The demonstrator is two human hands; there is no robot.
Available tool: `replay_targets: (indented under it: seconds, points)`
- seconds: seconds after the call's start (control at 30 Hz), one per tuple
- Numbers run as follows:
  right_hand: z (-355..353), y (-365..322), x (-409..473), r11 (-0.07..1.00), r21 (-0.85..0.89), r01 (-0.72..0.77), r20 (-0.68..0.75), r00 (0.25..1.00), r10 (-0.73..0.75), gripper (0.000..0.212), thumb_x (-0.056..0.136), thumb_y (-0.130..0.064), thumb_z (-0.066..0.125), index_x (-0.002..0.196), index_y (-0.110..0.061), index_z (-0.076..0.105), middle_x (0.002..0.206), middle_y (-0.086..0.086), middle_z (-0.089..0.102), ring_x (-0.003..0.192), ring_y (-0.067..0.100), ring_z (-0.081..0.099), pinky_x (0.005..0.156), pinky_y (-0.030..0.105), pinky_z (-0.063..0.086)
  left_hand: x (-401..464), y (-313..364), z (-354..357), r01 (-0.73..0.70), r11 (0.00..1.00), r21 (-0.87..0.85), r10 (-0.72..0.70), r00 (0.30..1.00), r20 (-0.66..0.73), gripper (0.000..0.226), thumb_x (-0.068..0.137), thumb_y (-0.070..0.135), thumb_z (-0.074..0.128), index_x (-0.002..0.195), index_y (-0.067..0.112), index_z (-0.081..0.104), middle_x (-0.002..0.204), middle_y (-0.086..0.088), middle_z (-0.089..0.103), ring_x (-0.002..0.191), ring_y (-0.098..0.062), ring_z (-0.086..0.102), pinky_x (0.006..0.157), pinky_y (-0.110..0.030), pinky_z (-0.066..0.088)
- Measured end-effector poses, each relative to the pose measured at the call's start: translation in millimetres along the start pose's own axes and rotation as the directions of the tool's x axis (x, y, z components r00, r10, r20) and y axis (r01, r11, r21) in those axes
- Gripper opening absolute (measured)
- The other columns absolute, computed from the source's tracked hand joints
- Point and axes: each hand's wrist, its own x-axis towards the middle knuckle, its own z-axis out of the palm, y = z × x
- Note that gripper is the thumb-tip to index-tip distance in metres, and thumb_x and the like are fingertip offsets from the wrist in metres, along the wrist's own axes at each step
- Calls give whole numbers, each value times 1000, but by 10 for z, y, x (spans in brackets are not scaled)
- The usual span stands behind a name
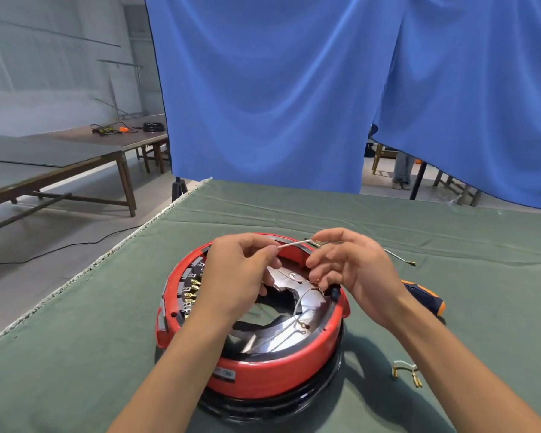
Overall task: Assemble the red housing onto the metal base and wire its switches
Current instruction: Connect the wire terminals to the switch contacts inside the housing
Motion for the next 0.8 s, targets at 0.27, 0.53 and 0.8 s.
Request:
replay_targets:
  seconds: [0.27, 0.53, 0.8]
  points:
    - [-6, 29, -20, 997, -69, 41, 15, 999, -40, 13, 87, 7, 55, 96, -2, 57, 85, 15, 74, 66, 25, 72, 53, 25, 56, 5, -24, -9, 35, 999, 16, -35, 999, 11, 27, 89, 2, 60, 69, 19, 68, 52, 4, 63, 42, -10, 53, 38, -23, 43]
    - [62, 31, -29, 989, -136, 56, -32, 998, -61, 5, 88, -5, 60, 85, -2, 63, 71, 14, 72, 56, 22, 69, 47, 23, 53, -10, -49, -11, 4, 979, 203, 4, 999, -37, 17, 87, 9, 64, 77, 23, 69, 64, 10, 66, 61, -5, 61, 58, -25, 48]
    - [184, 79, -67, 929, -340, 148, -32, 985, -168, 17, 89, -7, 61, 73, -6, 66, 57, 10, 67, 44, 21, 63, 40, 23, 45, -88, 44, 58, -263, 890, 373, 217, 963, 161, 17, 81, 13, 71, 95, 21, 76, 89, 10, 73, 87, -2, 65, 83, -31, 52]
